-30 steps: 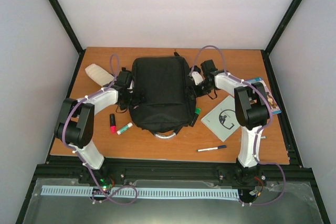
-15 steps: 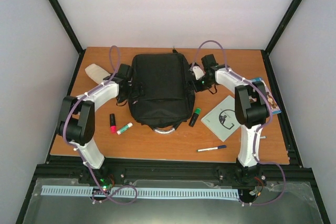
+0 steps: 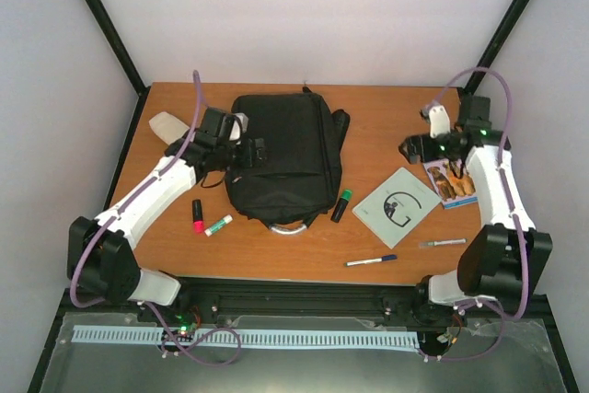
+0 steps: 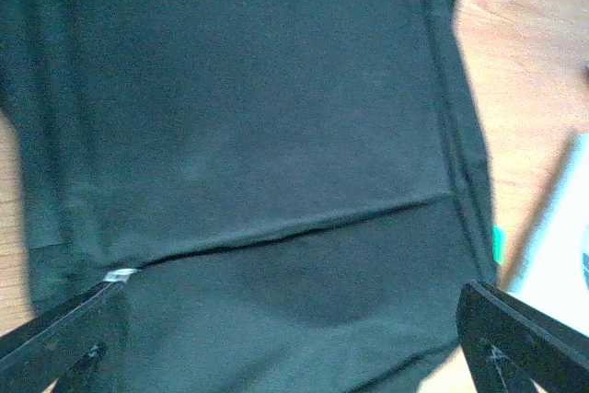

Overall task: Pack the student bag
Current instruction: Pick up the book from the center of the board.

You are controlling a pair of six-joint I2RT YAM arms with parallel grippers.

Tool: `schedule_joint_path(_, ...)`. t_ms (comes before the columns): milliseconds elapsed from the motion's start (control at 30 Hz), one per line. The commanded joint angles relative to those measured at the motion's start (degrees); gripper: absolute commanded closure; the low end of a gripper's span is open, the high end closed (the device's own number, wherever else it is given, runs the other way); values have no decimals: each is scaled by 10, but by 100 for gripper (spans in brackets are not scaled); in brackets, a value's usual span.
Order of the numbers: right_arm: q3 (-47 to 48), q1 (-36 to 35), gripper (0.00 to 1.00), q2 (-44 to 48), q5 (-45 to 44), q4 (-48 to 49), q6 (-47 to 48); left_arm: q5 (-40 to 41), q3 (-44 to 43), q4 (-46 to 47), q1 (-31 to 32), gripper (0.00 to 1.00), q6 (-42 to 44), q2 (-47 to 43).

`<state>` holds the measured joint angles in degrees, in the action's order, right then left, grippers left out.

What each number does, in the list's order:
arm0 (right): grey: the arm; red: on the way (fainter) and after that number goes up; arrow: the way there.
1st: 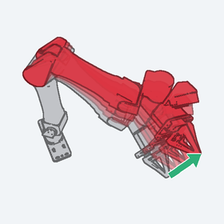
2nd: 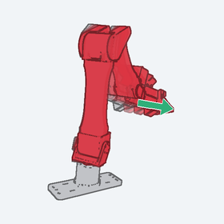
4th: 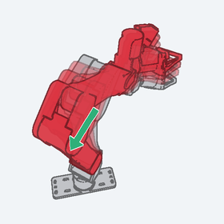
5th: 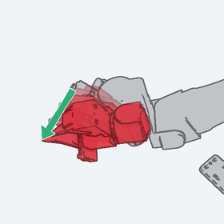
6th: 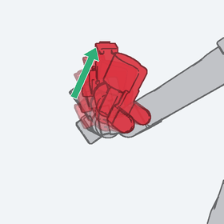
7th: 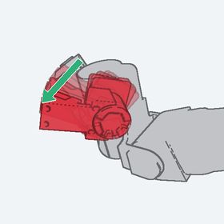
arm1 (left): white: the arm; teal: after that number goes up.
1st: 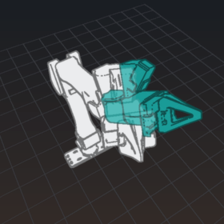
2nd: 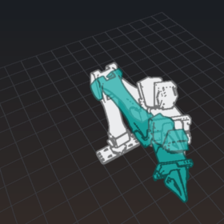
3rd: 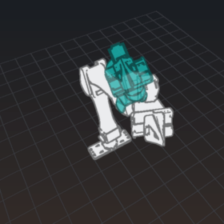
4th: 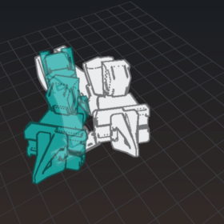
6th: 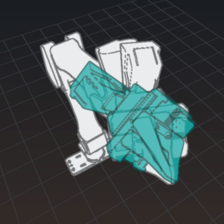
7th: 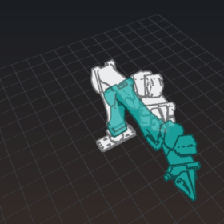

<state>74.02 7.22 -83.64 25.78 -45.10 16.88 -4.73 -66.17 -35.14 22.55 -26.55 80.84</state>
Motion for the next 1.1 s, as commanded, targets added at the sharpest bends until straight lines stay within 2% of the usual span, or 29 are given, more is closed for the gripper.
schedule_joint_path(0,-66,65,10,41,-1,-98,102,-102,-17,24,42,0,36,-1)
schedule_joint_path(100,-100,105,11,65,-3,-130,150,-193,-26,56,90,0,54,10)
schedule_joint_path(300,-156,159,10,104,-26,-140,211,-152,-136,-30,181,0,83,111)
schedule_joint_path(400,-169,170,10,108,-29,-145,221,-132,-111,46,197,0,66,112)
schedule_joint_path(500,-181,172,10,112,-31,-154,233,-173,-78,157,201,0,50,112)
schedule_joint_path(567,-190,173,10,116,-38,-153,239,-171,-85,186,214,0,46,125)
schedule_joint_path(633,-200,173,10,123,-47,-151,242,-122,-125,161,228,0,30,153)
schedule_joint_path(700,-209,173,10,130,-52,-152,246,-58,-194,90,245,0,19,202)
schedule_joint_path(767,-216,173,10,131,-55,-153,250,-24,-311,-26,256,0,48,279)
schedule_joint_path(833,-222,173,11,129,-61,-152,254,-10,-384,-62,264,0,75,337)
schedule_joint_path(900,-224,173,15,120,-65,-155,261,6,-357,23,265,0,56,340)
schedule_joint_path(967,-224,173,18,111,-67,-165,270,-21,-322,114,265,0,29,333)
schedule_joint_path(1000,-225,173,19,107,-67,-169,275,-33,-325,128,265,0,15,342)
schedule_joint_path(1067,-233,173,23,104,-74,-169,283,-64,-373,100,265,0,-1,385)
